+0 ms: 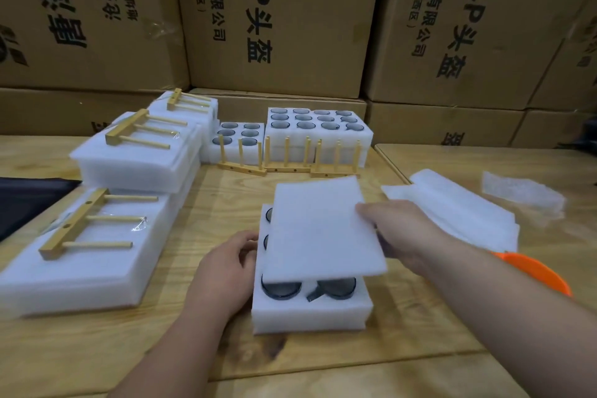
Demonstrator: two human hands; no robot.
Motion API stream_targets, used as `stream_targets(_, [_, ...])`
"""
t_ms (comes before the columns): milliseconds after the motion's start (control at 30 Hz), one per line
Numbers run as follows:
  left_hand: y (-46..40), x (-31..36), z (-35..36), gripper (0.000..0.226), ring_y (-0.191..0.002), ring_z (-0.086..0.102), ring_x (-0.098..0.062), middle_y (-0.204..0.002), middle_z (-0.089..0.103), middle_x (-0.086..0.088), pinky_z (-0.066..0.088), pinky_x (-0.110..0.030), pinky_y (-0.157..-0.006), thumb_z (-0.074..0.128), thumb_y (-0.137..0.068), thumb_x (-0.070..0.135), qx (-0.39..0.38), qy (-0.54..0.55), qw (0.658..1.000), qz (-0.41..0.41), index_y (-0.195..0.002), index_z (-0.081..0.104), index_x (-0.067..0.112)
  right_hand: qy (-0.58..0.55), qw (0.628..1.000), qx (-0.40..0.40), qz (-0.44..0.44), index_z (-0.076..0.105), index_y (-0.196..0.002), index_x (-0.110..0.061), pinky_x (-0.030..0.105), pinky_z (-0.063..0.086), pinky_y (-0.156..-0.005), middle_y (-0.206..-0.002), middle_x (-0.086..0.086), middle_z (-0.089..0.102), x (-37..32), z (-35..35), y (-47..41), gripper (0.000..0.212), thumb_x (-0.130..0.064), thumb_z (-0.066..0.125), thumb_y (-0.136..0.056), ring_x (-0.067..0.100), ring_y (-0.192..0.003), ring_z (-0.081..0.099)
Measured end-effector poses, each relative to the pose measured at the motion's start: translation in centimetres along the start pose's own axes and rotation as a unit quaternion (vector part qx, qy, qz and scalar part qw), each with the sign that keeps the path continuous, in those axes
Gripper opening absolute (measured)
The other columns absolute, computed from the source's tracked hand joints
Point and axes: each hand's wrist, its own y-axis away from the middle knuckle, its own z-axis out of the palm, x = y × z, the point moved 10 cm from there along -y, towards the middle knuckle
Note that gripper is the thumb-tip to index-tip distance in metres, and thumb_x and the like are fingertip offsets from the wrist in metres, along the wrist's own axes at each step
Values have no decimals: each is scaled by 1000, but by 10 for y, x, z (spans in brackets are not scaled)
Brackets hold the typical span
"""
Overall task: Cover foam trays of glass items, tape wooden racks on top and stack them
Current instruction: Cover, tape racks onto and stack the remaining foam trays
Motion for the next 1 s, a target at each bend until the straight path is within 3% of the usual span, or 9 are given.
stream_targets(67, [0, 1, -1, 34, -91, 59, 13, -96, 60, 49, 44, -18, -70, 52, -91, 38, 4, -1, 1000, 4, -100, 52, 71, 35, 999, -6, 13, 73, -93, -6, 40, 62, -66, -90, 11, 78, 13, 6, 1, 24, -30, 67, -94, 29, -79, 77])
stream_targets(200, [0, 2, -2, 33, -92, 58, 13, -95, 58, 50, 45, -21, -72, 53, -91, 39, 7, -4, 1000, 10, -99, 51, 71, 99, 995, -23, 18, 66, -77, -15, 31, 40, -55, -77, 6, 70, 16, 15, 3, 25, -35, 65, -92, 21, -59, 59])
stream_targets(367, [-3, -4, 2, 25, -97, 62, 3, -98, 64, 42, 52, -30, -79, 52, -92, 42, -4, -7, 1000, 2, -109, 55, 60, -33, 991, 31, -123, 70, -93, -11, 27, 39, -51, -77, -2, 71, -59, -9, -4, 22, -31, 63, -97, 12, -54, 59])
stream_targets(433, [-4, -6, 3, 25, -100, 62, -1, -101, 67, 36, 53, -36, -86, 53, -93, 40, -4, -11, 1000, 0, -114, 57, 53, -43, 973, 77, -213, 68, -95, -17, 24, 47, -47, -79, -6, 75, -95, -25, 2, 12, -28, 65, -95, 8, -60, 66])
stream_targets(533, [-5, -8, 3, 25, -101, 62, -2, -103, 67, 35, 54, -37, -87, 53, -93, 42, -2, -14, 1000, -5, -115, 57, 52, 29, 933, 117, -338, 67, -96, -22, 24, 55, -60, -84, -11, 72, -119, -29, 17, 4, -22, 69, -92, 8, -77, 68])
stream_targets(667, [-5, -10, 4, 26, -102, 63, -4, -105, 67, 34, 54, -38, -87, 52, -92, 42, -11, -17, 1000, -8, -116, 57, 52, 226, 842, 94, -481, 70, -101, -17, 7, 45, -78, -99, -10, 66, -101, 3, 39, 19, -3, 72, -89, 4, -90, 59])
stream_targets(767, [-5, -8, 5, 29, -96, 63, -3, -98, 67, 32, 54, -35, -80, 51, -82, 51, -22, -16, 1000, -13, -110, 57, 54, 298, 798, 46, -522, 73, -102, -5, 19, 46, -95, -109, -2, 66, -68, 22, 42, 28, 11, 75, -80, 9, -104, 59])
stream_targets(900, [-4, -8, 6, 38, -94, 61, 3, -101, 65, 32, 54, -30, -77, 57, -77, 56, -25, -8, 1000, -10, -114, 52, 63, 333, 786, 21, -520, 73, -102, -6, 5, 38, -100, -115, -3, 64, -42, 27, 39, 29, 11, 77, -79, 8, -111, 58])
stream_targets(1000, [-6, -10, 5, 34, -96, 61, 1, -102, 66, 31, 54, -33, -83, 61, -86, 41, -19, -13, 1000, -8, -112, 53, 62, 355, 787, 13, -504, 73, -104, -9, 22, 48, -99, -120, 0, 66, -33, 26, 37, 32, 10, 77, -79, 8, -115, 59])
